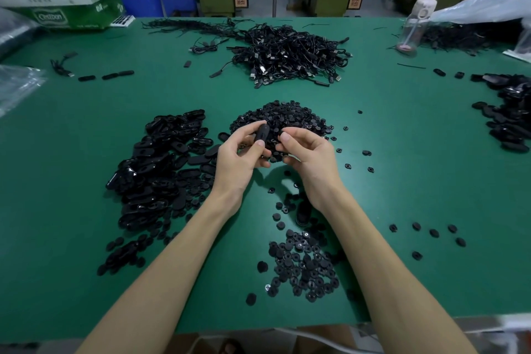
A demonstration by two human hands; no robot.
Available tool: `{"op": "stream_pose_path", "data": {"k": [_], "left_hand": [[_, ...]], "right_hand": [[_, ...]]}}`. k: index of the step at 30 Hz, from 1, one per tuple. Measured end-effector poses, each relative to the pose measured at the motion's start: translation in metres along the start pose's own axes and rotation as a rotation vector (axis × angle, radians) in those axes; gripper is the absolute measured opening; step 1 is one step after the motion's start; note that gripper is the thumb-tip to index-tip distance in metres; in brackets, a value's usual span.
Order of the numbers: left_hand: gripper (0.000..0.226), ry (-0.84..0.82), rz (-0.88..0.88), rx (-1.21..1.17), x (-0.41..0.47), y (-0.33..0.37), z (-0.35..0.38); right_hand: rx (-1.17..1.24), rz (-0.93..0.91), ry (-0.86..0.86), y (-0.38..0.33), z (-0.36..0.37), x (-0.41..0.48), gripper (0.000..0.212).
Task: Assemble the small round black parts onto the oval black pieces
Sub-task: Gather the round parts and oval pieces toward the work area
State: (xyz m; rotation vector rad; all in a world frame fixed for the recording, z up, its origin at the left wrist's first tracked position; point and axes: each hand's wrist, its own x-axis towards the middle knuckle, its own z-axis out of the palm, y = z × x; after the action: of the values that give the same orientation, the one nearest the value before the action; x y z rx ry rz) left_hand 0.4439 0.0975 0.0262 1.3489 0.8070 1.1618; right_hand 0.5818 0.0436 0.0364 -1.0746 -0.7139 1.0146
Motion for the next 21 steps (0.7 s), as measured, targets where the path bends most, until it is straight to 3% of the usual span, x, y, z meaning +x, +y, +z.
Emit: {"op": "stream_pose_path", "data": {"k": [7,12,21], "left_hand": [[0.013,0.078,-0.035,-0.095,-0.0004,0.0018,0.0006],[0.018,0.121,-0.057,-0.117,-0.0005,0.0019,0.0008],[0.023,0.063,-0.101,-0.257,-0.0018,0.0014,0.0018]], "right_hand": [[-0.002,-0.002,-0.036,-0.0008,0.0036,-0.0021,0.013],[-0.002,-0.023,0.000,-0.0018,0.0048,-0.0034,0.015],[-0.365,-0.247,0.090,0.0038,0.0101,-0.0062,0.006]]}}
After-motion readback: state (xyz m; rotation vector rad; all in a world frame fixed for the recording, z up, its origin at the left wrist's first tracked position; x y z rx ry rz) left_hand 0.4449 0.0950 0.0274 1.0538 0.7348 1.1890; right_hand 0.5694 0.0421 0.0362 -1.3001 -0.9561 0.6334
